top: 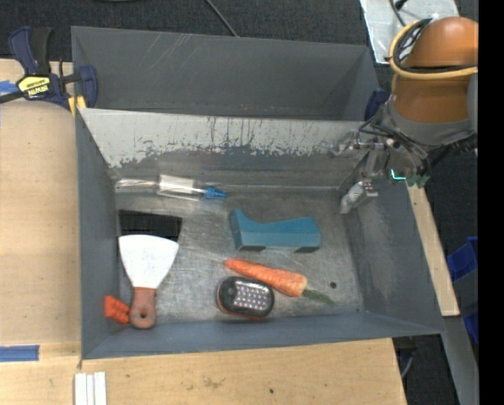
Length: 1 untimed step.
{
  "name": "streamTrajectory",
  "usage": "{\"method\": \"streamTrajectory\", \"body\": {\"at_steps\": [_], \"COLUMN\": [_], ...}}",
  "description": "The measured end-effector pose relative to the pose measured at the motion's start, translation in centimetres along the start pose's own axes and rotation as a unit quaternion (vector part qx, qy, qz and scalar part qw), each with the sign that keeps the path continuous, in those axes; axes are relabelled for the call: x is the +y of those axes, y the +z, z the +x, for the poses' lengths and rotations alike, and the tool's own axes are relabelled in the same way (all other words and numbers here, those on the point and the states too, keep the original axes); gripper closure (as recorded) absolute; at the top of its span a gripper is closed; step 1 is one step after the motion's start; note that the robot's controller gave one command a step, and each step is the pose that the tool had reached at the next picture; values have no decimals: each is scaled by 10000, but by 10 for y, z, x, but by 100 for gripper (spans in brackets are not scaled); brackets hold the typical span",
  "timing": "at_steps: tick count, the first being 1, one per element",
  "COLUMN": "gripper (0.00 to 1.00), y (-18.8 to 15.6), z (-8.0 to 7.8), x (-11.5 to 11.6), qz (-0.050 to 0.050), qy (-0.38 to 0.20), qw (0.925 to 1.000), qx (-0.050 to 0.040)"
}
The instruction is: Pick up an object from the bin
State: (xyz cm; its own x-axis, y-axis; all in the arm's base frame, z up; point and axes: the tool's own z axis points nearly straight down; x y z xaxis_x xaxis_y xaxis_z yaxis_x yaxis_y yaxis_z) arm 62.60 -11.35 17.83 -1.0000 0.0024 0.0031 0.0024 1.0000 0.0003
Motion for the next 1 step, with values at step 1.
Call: {"method": "streamTrajectory", "body": {"at_steps": [1], "gripper": [0], "y": [-4], "z": [-2], "x": [0], "qz": [6], "qy": [-10], "qw": [10000], "qx": [-37]}}
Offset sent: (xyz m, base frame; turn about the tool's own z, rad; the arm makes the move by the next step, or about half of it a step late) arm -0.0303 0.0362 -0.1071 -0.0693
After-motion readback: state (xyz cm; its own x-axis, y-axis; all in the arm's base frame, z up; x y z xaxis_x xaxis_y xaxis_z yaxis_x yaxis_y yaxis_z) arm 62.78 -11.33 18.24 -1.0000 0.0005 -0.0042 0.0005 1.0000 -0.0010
